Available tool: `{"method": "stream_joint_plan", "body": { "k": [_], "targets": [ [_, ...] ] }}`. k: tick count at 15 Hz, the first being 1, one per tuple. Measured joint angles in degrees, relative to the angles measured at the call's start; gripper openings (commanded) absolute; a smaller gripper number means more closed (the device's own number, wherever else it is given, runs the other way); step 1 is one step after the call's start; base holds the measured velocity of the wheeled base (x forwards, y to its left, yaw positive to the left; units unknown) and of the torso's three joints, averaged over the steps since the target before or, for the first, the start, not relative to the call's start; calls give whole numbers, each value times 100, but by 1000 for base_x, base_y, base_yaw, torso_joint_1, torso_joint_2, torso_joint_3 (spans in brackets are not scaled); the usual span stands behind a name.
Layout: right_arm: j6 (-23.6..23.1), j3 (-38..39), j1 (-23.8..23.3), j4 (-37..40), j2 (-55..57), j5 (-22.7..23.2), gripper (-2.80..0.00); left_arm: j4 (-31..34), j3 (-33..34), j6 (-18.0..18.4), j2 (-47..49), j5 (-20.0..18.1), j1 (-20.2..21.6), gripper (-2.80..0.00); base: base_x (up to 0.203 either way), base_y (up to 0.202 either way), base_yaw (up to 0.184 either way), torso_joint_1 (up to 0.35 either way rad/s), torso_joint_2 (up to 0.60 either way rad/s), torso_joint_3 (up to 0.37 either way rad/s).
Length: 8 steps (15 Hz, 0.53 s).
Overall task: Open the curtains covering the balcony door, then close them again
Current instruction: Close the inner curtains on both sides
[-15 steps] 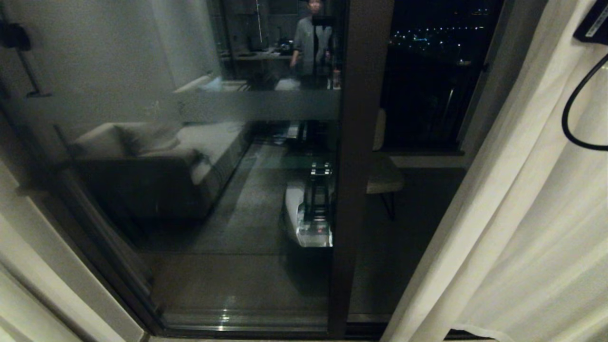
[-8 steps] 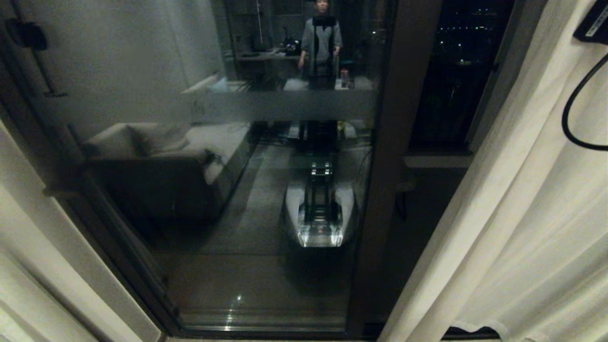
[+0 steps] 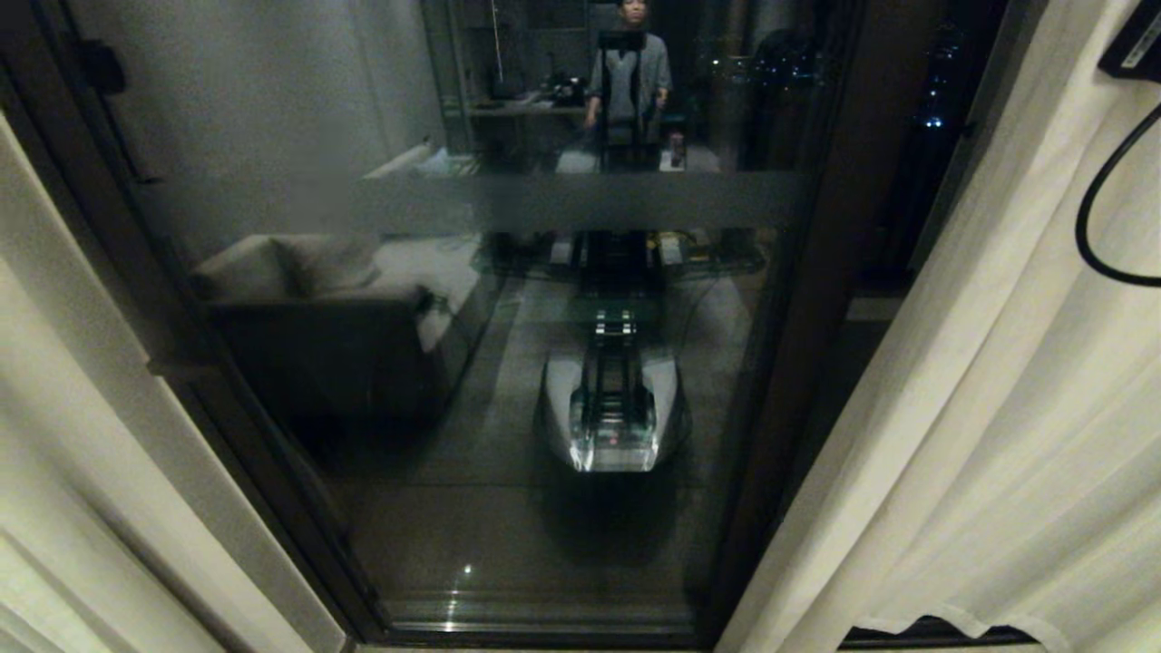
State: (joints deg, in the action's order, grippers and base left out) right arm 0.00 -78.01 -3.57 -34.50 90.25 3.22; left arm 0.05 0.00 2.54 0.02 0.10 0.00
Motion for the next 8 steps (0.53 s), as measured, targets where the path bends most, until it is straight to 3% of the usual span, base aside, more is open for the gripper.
{"method": "stream_joint_plan", "body": {
  "k": [8],
  "targets": [
    [0, 33, -4, 11, -75, -2, -280, 0, 0, 4, 0, -4, 0, -280, 0, 188, 2, 3, 2, 1]
  ]
}}
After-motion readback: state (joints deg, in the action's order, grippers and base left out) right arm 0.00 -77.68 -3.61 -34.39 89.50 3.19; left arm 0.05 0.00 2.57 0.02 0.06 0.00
